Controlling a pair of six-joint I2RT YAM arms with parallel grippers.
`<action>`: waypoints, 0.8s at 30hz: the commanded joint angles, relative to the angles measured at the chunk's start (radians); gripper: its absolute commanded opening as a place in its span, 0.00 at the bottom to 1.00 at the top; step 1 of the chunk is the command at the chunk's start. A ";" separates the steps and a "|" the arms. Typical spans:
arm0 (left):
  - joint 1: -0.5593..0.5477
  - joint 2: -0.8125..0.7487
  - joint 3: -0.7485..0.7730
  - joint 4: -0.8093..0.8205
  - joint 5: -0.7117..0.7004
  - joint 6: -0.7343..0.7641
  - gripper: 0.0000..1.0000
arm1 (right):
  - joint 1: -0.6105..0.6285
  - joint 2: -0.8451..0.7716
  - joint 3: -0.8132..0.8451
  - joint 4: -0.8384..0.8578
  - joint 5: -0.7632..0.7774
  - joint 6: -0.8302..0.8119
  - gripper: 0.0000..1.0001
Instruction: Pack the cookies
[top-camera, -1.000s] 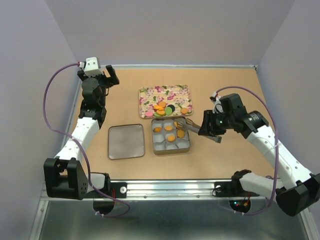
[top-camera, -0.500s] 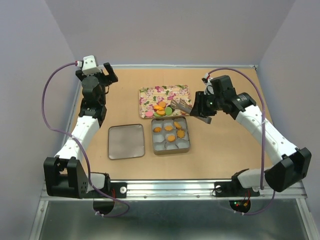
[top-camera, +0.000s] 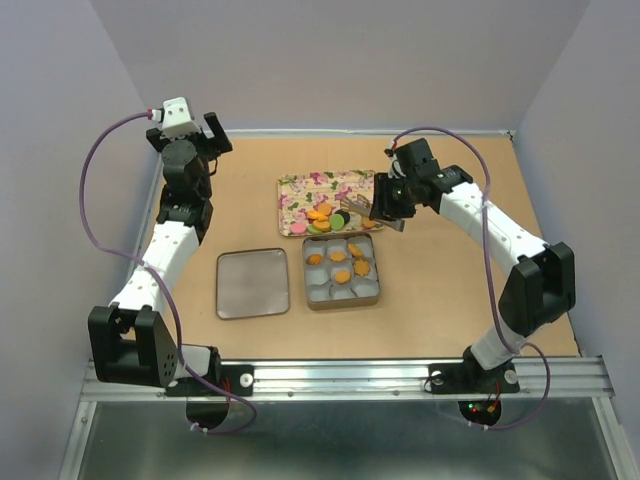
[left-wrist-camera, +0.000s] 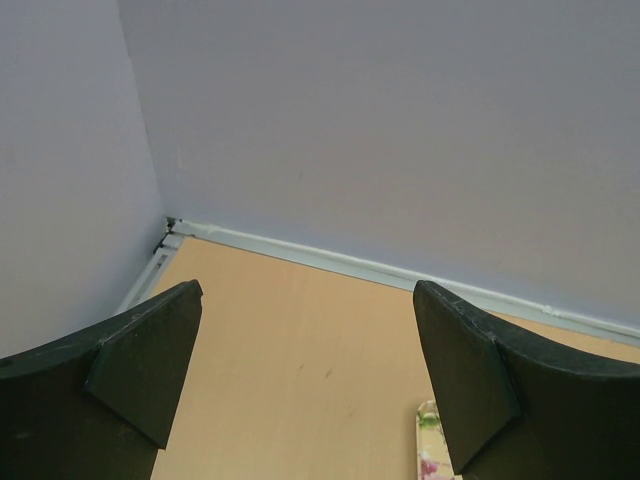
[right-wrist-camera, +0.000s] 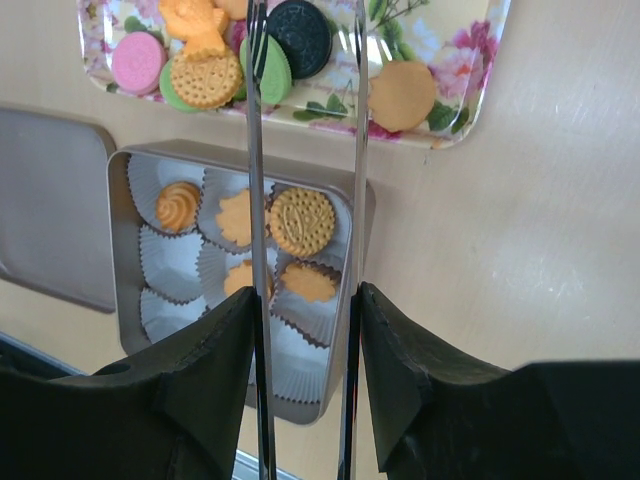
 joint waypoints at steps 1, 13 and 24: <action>-0.004 -0.041 -0.013 0.036 -0.020 0.032 0.99 | 0.010 0.033 0.097 0.058 0.005 -0.015 0.50; -0.004 -0.033 -0.020 0.036 -0.032 0.039 0.99 | 0.065 0.066 0.056 0.056 -0.008 0.000 0.49; -0.004 -0.036 -0.023 0.036 -0.033 0.042 0.99 | 0.071 0.072 0.027 0.056 -0.037 0.007 0.39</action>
